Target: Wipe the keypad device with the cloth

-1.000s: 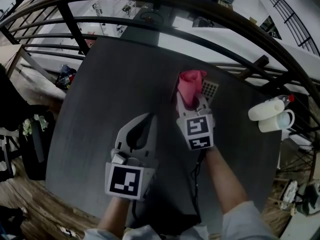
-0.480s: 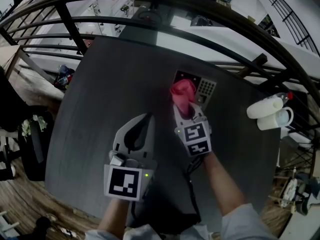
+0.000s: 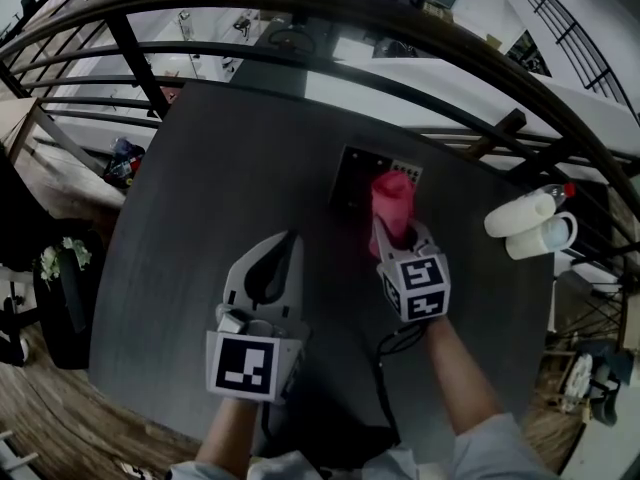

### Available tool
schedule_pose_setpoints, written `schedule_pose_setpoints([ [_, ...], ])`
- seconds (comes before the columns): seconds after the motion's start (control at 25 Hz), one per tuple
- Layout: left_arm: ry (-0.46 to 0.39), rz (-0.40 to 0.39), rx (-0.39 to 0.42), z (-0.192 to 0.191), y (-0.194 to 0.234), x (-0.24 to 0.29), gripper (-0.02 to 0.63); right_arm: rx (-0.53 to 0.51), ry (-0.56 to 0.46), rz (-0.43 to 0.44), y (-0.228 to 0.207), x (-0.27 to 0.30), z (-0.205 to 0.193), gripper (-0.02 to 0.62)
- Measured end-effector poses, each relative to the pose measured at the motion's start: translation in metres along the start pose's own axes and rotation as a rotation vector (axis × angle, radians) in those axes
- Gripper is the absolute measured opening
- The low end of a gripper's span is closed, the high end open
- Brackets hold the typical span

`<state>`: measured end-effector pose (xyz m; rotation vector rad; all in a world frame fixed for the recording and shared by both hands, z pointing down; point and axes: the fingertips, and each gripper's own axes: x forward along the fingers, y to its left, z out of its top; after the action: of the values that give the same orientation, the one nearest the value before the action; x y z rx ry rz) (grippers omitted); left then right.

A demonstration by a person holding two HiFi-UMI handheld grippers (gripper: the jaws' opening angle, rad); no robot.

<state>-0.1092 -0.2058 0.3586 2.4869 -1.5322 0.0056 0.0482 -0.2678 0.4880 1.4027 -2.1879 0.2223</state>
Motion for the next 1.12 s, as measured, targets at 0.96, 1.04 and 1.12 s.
schedule_pose_setpoints([
  [0.96,-0.011,0.002,-0.002,0.003,0.014,-0.005,0.014,-0.208,-0.198,0.006,0.002,0.049,0.140,0.029],
  [1.04,-0.009,0.001,-0.002,0.002,0.015,-0.005,0.014,-0.180,-0.176,0.018,0.003,0.061,0.140,0.029],
  [1.12,-0.007,-0.001,0.000,0.002,0.015,-0.005,0.014,-0.148,-0.148,0.013,-0.001,0.071,0.139,0.029],
])
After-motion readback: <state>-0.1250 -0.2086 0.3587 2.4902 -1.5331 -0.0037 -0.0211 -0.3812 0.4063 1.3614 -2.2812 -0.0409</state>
